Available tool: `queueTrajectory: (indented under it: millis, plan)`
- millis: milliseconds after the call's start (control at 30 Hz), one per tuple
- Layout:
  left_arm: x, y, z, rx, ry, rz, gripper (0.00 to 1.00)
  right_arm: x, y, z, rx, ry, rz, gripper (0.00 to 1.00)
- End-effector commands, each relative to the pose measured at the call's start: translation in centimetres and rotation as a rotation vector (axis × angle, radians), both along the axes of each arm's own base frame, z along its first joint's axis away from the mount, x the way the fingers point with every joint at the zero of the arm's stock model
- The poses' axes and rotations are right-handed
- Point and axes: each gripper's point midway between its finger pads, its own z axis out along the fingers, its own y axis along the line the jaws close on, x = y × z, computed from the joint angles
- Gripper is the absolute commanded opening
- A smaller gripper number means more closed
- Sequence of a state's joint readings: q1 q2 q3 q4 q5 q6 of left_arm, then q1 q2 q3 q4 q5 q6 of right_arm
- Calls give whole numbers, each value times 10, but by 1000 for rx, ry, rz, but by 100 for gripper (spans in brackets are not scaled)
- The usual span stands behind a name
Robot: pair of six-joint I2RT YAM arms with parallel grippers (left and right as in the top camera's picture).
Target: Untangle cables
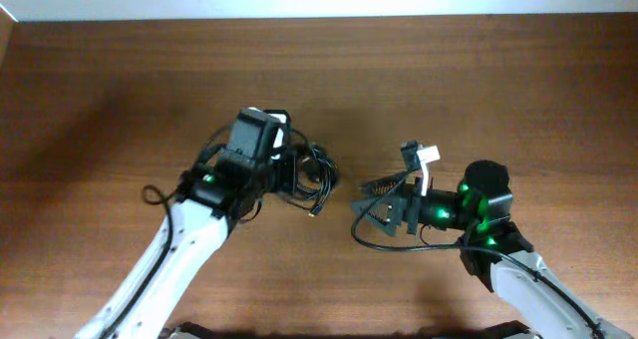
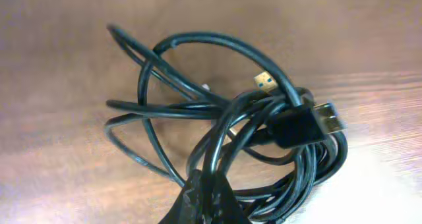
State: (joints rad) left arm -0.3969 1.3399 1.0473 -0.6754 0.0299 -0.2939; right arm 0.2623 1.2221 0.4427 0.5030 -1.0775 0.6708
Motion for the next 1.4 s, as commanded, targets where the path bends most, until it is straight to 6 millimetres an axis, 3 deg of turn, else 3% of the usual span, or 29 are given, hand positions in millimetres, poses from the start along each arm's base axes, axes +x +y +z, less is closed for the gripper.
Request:
queueTrajectory:
  millis: [0, 100, 233, 333, 533, 600, 633, 667, 733, 767, 900, 967, 1000, 1100, 1133, 1267, 1333, 1367]
  plan:
    - [-1, -2, 59, -37, -194, -73, 0, 5, 1, 10, -3, -16, 4, 99]
    - [-5, -1, 74, -55, -234, -76, 0, 19, -1, 12, -37, 30, -61, 99]
    - [-5, -13, 82, -111, -257, -116, 0, 30, 2, 39, -40, -48, -56, 99]
    - [-9, -40, 98, -240, -282, -224, 0, 26, 6, 41, -61, -127, -20, 99]
    - [-14, -57, 111, -343, -289, -284, 0, 20, 19, 39, -93, -213, 6, 99]
    - [-14, -57, 111, -355, -280, -272, 0, 20, 19, 39, -94, -217, 6, 87]
    - [-15, -58, 112, -368, -272, -266, 0, 20, 19, 39, -94, -218, 6, 60]
    - [-15, -57, 111, -367, -272, -266, 0, 20, 19, 39, -94, -218, 6, 41]
    - [-14, -57, 111, -364, -272, -263, 0, 20, 19, 39, -93, -217, 6, 9]
    - [-15, -57, 111, -364, -272, -263, 0, 20, 19, 39, -93, -217, 6, 4]
    - [-13, -50, 105, -330, -259, -231, 1, 19, 19, 42, -84, -231, 17, 4]
    - [-11, -39, 95, -275, -239, -180, 17, 18, 20, 46, -70, -252, 29, 4]
    - [-13, -37, 92, -264, -226, -173, 47, 16, 21, 48, -67, -279, 42, 4]
    - [-13, -37, 92, -265, -227, -173, 73, 8, 22, 51, -53, -315, 92, 4]
    - [-13, -38, 92, -266, -226, -175, 78, 8, 23, 51, -51, -314, 94, 4]
    - [-14, -40, 91, -276, -218, -185, 79, -3, 25, 59, -13, -346, 161, 4]
    - [-10, -36, 88, -253, -221, -164, 73, -16, 26, 70, 30, -394, 236, 4]
    - [-9, -34, 88, -246, -225, -157, 66, -19, 26, 72, 39, -406, 253, 4]
